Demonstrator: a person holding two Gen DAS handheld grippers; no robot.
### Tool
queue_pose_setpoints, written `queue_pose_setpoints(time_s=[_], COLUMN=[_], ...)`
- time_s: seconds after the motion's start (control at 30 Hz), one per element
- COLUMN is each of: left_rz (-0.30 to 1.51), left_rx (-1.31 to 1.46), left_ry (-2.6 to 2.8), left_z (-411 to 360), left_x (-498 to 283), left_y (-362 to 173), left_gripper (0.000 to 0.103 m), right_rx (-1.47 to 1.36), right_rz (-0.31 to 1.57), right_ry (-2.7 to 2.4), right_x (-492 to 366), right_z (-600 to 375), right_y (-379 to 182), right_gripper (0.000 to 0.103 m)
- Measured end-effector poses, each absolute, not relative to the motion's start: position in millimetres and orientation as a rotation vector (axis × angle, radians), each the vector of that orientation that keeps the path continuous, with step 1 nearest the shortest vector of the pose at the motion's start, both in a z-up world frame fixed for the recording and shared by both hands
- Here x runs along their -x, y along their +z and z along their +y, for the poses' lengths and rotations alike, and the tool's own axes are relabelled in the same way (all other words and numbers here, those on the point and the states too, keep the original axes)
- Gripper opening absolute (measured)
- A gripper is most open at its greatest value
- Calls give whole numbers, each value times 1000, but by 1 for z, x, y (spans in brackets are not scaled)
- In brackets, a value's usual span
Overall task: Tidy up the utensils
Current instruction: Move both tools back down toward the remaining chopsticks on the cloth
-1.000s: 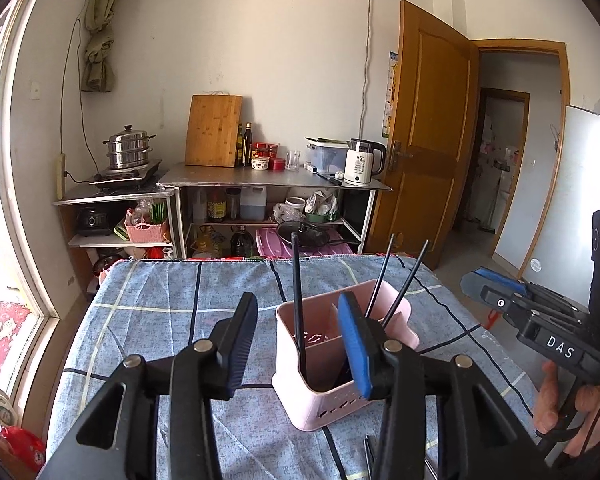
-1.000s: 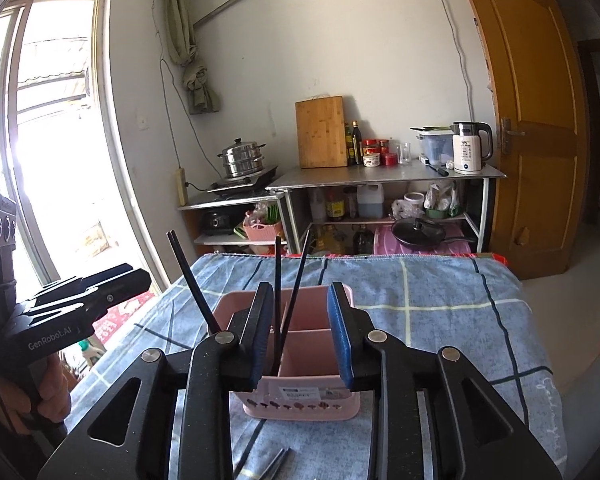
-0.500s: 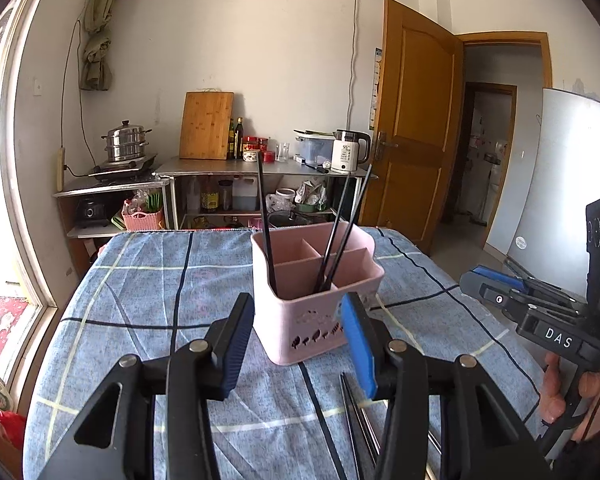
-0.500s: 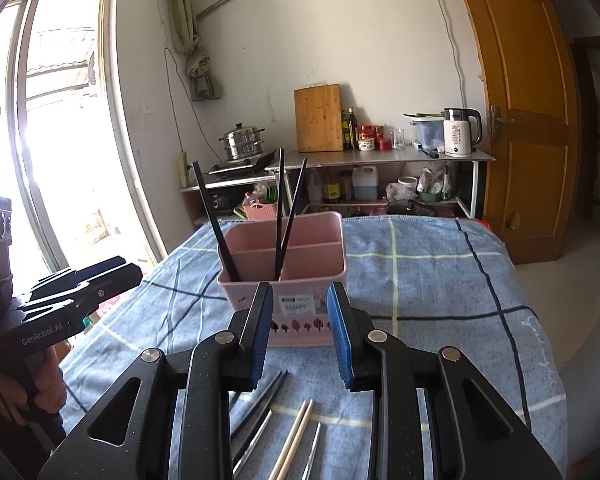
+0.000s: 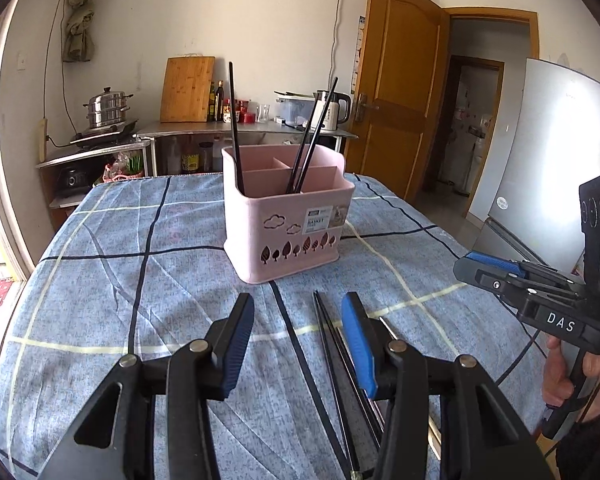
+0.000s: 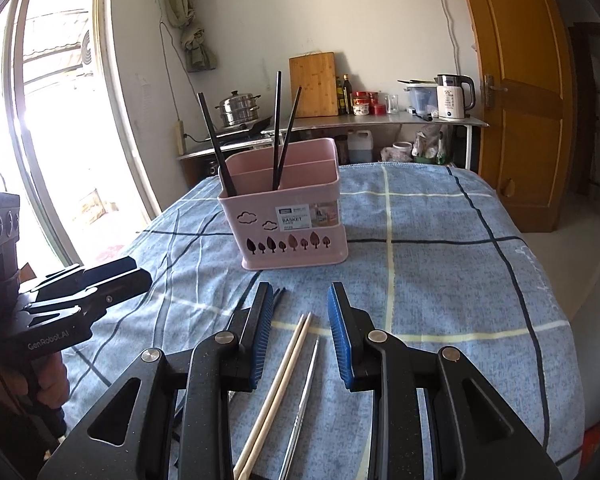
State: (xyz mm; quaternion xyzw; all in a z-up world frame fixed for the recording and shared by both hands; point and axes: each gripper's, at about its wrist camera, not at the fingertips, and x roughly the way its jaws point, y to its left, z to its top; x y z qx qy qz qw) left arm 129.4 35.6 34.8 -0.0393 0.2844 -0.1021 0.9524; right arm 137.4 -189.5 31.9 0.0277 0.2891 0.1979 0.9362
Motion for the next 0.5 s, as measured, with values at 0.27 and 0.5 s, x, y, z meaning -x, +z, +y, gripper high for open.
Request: queue_pose_setpoints(time_s=[0.27,0.5], left_rz=[686,751], left_rx=[81,66], left_ry=[-228,-255], left_z=[24,10], left_x=[-142,-151], left_y=[6,-11], left_gripper=[38,33], right_rx=[-65,-67], right_rz=[662,694], right_ry=[380,382], right_x=[-144,-149], right_z=[-193,-194], right_y=[11,2], right_gripper=[29,29])
